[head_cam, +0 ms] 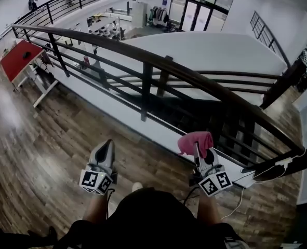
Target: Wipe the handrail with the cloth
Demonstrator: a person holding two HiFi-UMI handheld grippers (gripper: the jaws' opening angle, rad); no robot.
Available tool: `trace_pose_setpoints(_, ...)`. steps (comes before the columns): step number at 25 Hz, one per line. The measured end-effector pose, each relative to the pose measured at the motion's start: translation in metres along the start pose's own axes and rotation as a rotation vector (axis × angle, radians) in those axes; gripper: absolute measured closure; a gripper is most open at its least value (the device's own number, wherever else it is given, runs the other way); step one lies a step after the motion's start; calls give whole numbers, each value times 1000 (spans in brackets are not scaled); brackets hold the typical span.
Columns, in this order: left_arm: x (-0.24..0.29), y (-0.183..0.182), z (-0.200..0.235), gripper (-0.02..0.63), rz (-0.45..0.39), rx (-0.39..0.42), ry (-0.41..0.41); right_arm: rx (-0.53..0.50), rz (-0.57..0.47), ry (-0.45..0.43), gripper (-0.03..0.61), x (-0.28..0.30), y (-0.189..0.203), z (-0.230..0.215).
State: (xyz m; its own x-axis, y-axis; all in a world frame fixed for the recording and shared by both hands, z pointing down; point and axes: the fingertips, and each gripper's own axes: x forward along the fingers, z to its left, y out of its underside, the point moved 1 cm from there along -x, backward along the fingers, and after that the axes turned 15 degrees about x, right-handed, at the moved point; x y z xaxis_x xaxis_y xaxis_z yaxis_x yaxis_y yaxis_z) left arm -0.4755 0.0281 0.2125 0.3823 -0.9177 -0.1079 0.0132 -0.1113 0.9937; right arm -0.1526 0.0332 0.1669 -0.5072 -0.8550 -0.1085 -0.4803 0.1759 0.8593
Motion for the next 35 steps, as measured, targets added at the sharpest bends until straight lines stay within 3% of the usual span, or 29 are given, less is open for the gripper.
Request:
trace_pose_setpoints(5, 10, 18, 33, 615, 35, -50, -4, 22, 0, 43, 531, 16, 10, 5)
trace_pose_setpoints(13, 34, 28, 31, 615, 33, -78, 27, 13, 15, 22, 531, 49, 5, 4)
trace_pose_setpoints(22, 66, 8, 38, 615, 4, 2, -47, 29, 26, -72, 531, 97, -7, -27)
trace_pose_setpoints(27, 89, -8, 22, 615, -32, 88, -137, 4, 49, -181, 531, 114, -20, -37)
trace_pose_setpoints(35, 139, -19, -9, 615, -31, 135, -111, -65, 121, -286, 531, 129, -38, -58)
